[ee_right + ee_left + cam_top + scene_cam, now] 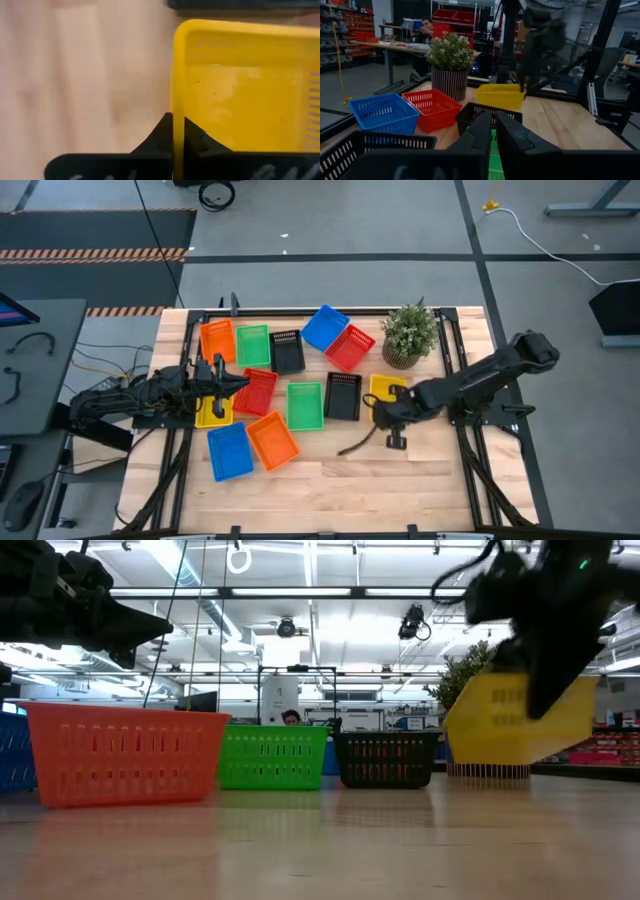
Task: Stack baskets by color
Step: Move the right yellow bin to the right side of the table
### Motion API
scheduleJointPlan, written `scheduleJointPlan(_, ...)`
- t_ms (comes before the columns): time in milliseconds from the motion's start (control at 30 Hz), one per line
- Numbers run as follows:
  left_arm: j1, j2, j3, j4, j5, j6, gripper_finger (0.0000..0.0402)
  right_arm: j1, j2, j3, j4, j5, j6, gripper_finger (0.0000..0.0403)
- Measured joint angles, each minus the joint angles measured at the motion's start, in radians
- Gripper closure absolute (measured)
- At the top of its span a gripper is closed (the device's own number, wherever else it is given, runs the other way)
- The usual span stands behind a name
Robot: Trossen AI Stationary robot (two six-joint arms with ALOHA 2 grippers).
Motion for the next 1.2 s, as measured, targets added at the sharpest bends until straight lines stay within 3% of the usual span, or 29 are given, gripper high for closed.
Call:
scheduleJointPlan(267, 0.0, 0.0, 0.0, 0.0, 0.0, 0.0, 0.0365, 0.279, -0.008, 0.002, -0.125, 0.012, 0.279, 0.0399)
scheduleJointPlan(467, 0.0, 0.0, 0.0, 0.0, 0.0, 0.0, 0.0373, 0.413, -0.007, -0.095, -0.15, 0.05, 0.397, 0.0398)
scheduleJointPlan(800, 0.0, 0.0, 0.0, 0.0, 0.0, 0.0, 0.0366, 0.487, -0.007, -0.189, -0.15, 0.051, 0.461, 0.0387)
scheduleJointPlan(1200, 0.0, 0.0, 0.0, 0.0, 0.0, 0.0, 0.0371, 0.507, -0.033, -0.155, -0.243, -0.001, 0.593, 0.0274)
